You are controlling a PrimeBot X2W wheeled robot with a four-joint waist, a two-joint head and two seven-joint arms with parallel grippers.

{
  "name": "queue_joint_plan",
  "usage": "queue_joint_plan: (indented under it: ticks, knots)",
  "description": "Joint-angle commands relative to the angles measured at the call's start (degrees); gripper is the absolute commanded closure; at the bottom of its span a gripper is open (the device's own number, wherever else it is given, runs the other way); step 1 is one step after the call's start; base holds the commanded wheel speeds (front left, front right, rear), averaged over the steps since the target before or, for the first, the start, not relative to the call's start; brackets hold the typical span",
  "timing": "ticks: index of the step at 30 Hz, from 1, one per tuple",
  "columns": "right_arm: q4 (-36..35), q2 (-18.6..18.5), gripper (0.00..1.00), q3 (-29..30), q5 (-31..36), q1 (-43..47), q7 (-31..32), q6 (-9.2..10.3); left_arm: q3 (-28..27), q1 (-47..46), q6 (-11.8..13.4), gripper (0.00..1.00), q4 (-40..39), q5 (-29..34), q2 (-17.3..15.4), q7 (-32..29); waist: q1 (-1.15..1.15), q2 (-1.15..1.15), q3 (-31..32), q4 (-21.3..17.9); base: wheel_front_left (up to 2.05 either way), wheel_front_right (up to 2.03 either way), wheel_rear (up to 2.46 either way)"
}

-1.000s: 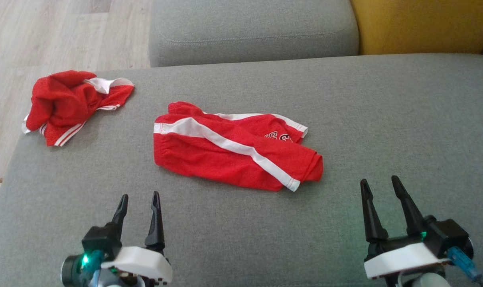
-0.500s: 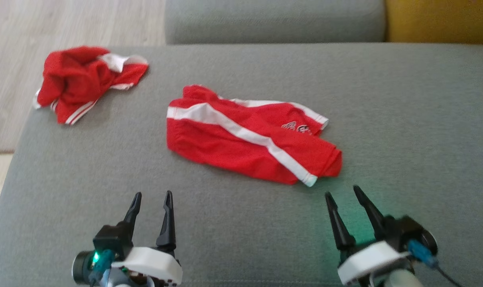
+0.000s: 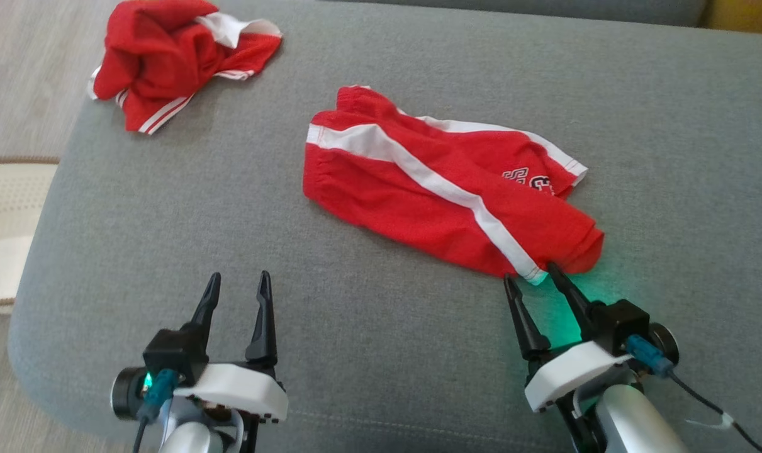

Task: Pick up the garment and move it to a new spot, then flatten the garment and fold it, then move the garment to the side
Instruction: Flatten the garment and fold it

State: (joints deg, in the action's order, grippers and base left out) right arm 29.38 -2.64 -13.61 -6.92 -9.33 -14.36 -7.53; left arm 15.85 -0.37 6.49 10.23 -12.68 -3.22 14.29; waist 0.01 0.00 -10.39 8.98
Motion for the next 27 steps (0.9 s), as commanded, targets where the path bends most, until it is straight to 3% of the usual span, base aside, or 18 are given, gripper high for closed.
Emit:
queue_joint_plan:
  ticks: [1, 10, 27]
  knots:
    - [-1.1, -0.2, 0.0, -1.1, 0.1, -1.8, -0.6, 0.04, -1.9, -2.1, -0.1, 0.0, -1.8, 0.4, 0.2, 0.7, -0.01, 0.0, -0.5, 0.5, 0.0, 0.0, 0.0]
    - [-1.1, -0.2, 0.0, 0.1, -0.2, -1.1, -0.6, 0.04, -2.4, -2.4, 0.0, 0.0, -2.0, 0.5, 0.3, 0.7, -0.01, 0.0, -1.7, -0.2, 0.0, 0.0, 0.0]
    - [-2.2, -0.2, 0.0, -2.9, -2.0, -1.3, -0.6, 0.04, -2.4, -3.4, 0.0, 0.0, -1.5, 0.5, 0.3, 0.7, -0.01, 0.0, -2.7, -0.6, 0.0, 0.0, 0.0]
